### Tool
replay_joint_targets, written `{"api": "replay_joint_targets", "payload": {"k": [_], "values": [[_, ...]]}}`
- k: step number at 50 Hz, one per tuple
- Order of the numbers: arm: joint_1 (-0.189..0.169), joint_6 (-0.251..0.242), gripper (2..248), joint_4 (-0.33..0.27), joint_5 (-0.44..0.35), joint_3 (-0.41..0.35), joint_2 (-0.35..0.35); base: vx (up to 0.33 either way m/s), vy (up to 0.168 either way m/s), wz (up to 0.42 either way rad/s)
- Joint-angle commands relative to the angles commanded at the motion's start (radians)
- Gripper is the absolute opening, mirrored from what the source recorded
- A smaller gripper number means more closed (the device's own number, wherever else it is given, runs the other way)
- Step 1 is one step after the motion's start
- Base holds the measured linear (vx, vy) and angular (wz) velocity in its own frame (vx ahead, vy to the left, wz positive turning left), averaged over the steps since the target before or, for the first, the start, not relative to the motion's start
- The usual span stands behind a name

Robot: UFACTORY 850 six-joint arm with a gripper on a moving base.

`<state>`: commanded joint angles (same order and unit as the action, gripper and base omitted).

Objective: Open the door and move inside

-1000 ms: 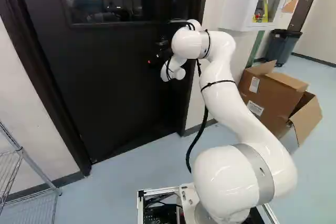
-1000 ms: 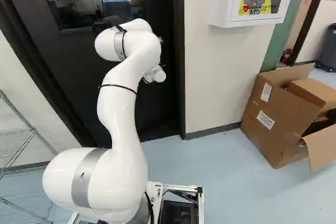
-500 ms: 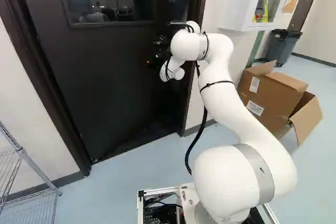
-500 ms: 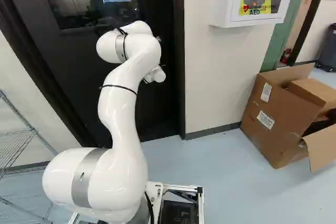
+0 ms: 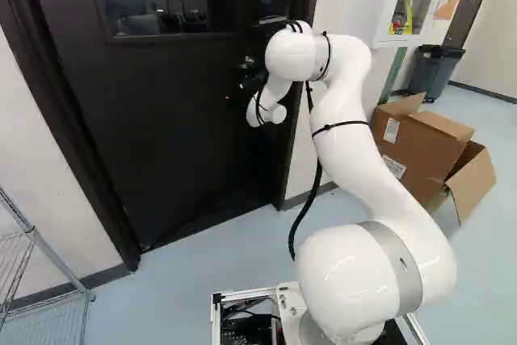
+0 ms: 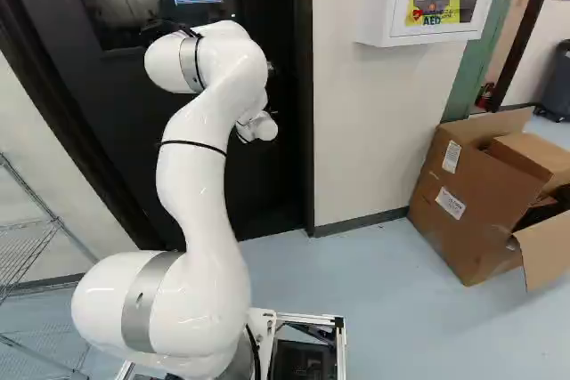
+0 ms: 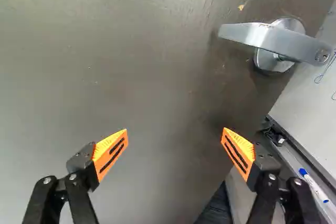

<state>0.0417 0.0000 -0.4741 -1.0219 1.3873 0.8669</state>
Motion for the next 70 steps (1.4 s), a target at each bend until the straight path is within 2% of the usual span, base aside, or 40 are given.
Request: {"api": "replay_joint_targets", "payload": {"k": [70], "values": [[-0.001,0.0,247,0.116,0.04,-0.461,-0.326,0.0,0.0,0.0]]}}
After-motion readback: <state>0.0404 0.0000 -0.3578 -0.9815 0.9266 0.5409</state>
